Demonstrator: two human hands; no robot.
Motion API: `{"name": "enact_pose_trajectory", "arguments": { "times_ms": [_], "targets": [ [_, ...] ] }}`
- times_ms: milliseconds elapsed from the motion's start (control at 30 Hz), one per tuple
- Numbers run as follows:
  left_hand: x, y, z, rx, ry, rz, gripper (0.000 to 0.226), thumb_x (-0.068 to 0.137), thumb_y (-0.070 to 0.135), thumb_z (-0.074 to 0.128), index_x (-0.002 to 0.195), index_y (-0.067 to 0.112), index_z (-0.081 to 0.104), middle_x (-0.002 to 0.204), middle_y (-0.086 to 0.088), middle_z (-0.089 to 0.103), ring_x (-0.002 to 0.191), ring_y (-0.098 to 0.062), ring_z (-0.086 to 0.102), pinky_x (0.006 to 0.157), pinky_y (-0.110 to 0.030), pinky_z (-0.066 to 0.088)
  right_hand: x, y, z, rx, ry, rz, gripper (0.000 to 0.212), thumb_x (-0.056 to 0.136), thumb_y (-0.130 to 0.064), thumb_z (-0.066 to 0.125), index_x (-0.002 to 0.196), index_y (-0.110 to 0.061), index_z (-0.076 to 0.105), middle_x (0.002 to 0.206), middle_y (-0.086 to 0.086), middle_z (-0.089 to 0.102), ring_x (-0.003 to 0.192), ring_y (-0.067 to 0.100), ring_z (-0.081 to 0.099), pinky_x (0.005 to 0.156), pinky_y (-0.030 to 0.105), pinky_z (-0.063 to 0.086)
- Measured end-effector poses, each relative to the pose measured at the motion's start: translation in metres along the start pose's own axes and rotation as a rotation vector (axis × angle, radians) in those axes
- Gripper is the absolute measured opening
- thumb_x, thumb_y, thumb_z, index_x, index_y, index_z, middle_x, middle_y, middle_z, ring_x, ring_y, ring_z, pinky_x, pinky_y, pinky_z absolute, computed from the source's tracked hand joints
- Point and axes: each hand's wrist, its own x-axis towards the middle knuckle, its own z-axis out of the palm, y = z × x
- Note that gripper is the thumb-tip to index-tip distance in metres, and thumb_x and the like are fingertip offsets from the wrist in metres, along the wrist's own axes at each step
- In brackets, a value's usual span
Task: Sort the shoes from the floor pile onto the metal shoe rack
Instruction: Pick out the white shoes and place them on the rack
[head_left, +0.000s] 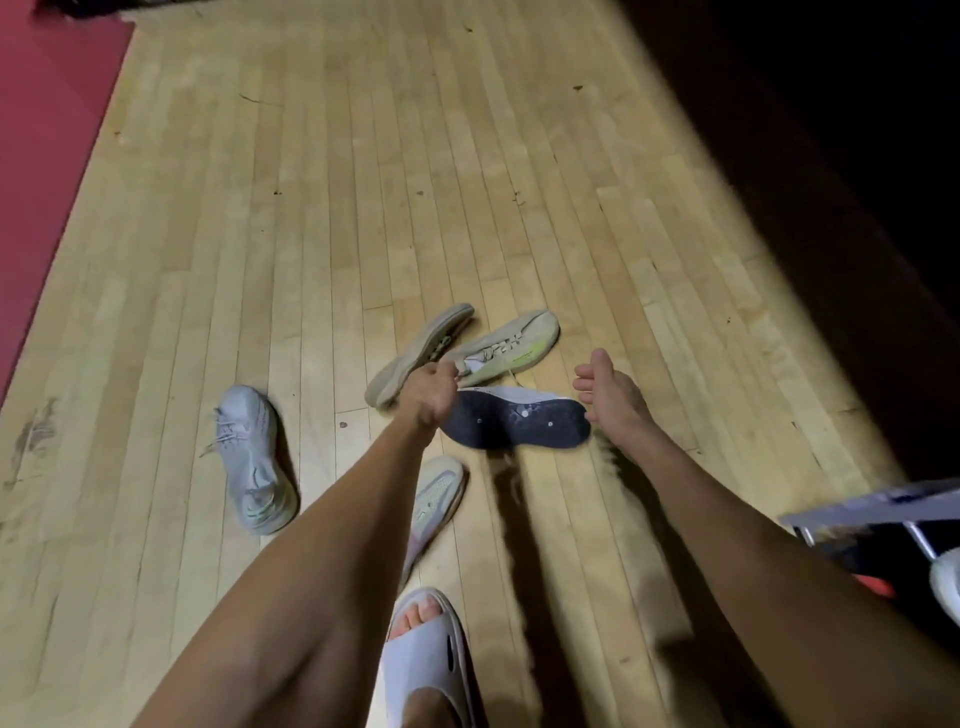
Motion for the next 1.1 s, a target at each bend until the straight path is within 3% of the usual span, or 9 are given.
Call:
{"name": "enact_pose_trajectory", "arguments": {
  "times_ms": [233,400,500,567,667,733,967,1033,1100],
  "targets": [
    [0.051,-0.041,0.040,-0.084,0.004,-0.069,0.034,0.099,0.035,0.042,0.120,0.014,0.059,0.126,-0.011,0.059,0.112,-0.033,0.057,0.093,-0.048,0.052,0.071,0.048,0.009,0.305,0.047,0.179,0.061,0.103,-0.047,0.019,0.140,-0.009,0.049,0.145,0.009,0.050,0.132,0.025,0.045,0.097,0.031,0.035],
    [0.066,-0.050,0.067,-0.170,0.049,-0.154,0.036,0.101,0.037,0.041,0.133,0.022,0.051,0.133,-0.011,0.054,0.113,-0.036,0.054,0.087,-0.052,0.054,0.094,0.066,0.017,0.345,0.094,0.268,0.056,0.105,-0.041,0.021,0.140,-0.007,0.048,0.144,0.011,0.049,0.107,0.016,0.047,0.086,0.029,0.031],
    [0.074,-0.055,0.075,-0.135,0.084,-0.156,0.050,0.099,0.043,0.043,0.146,0.026,0.039,0.149,-0.011,0.042,0.127,-0.037,0.046,0.099,-0.054,0.047,0.099,0.069,0.015,0.410,0.044,0.379,0.058,0.106,-0.043,0.015,0.150,-0.009,0.033,0.153,0.010,0.038,0.134,0.024,0.043,0.097,0.032,0.034],
    [0.080,-0.056,0.076,-0.075,0.088,-0.124,0.059,0.095,0.046,0.043,0.150,0.026,0.033,0.155,-0.012,0.032,0.136,-0.037,0.038,0.106,-0.055,0.040,0.101,0.068,0.016,0.421,0.013,0.431,0.058,0.106,-0.043,0.015,0.152,-0.010,0.028,0.155,0.009,0.036,0.136,0.027,0.041,0.093,0.034,0.036],
    [0.093,-0.058,0.081,0.007,0.057,-0.118,0.073,0.082,0.058,0.039,0.147,0.028,0.039,0.154,-0.012,0.033,0.136,-0.035,0.038,0.109,-0.054,0.037,0.105,0.071,0.015,0.413,-0.013,0.477,0.057,0.105,-0.044,0.018,0.149,-0.011,0.032,0.146,0.011,0.045,0.103,0.026,0.054,0.074,0.033,0.042],
    [0.100,-0.061,0.082,0.037,0.057,-0.132,0.079,0.074,0.063,0.037,0.146,0.030,0.040,0.154,-0.012,0.034,0.135,-0.035,0.039,0.110,-0.053,0.036,0.112,0.077,0.015,0.421,-0.029,0.503,0.056,0.103,-0.046,0.022,0.146,-0.012,0.036,0.140,0.012,0.051,0.090,0.022,0.054,0.072,0.035,0.044],
    [0.114,-0.076,0.088,0.132,0.061,-0.168,0.074,0.067,0.069,0.035,0.131,0.038,0.055,0.153,-0.012,0.034,0.133,-0.037,0.042,0.109,-0.053,0.037,0.120,0.095,0.022,0.415,-0.089,0.515,0.046,0.098,-0.046,0.035,0.129,-0.017,0.054,0.128,0.009,0.063,0.111,0.025,0.061,0.082,0.034,0.048],
    [0.115,-0.074,0.089,0.169,0.070,-0.171,0.073,0.072,0.066,0.036,0.133,0.030,0.055,0.150,-0.016,0.034,0.129,-0.040,0.044,0.110,-0.051,0.037,0.118,0.096,0.021,0.436,-0.090,0.518,0.045,0.099,-0.045,0.035,0.127,-0.016,0.055,0.124,0.007,0.064,0.111,0.024,0.061,0.083,0.034,0.049],
    [0.117,-0.070,0.084,0.192,0.091,-0.199,0.073,0.076,0.063,0.035,0.133,0.020,0.051,0.141,-0.019,0.042,0.120,-0.044,0.049,0.102,-0.056,0.044,0.115,0.097,0.019,0.444,-0.085,0.510,0.043,0.100,-0.044,0.034,0.122,-0.015,0.057,0.110,0.004,0.066,0.099,0.022,0.062,0.072,0.032,0.049]
  ]
}}
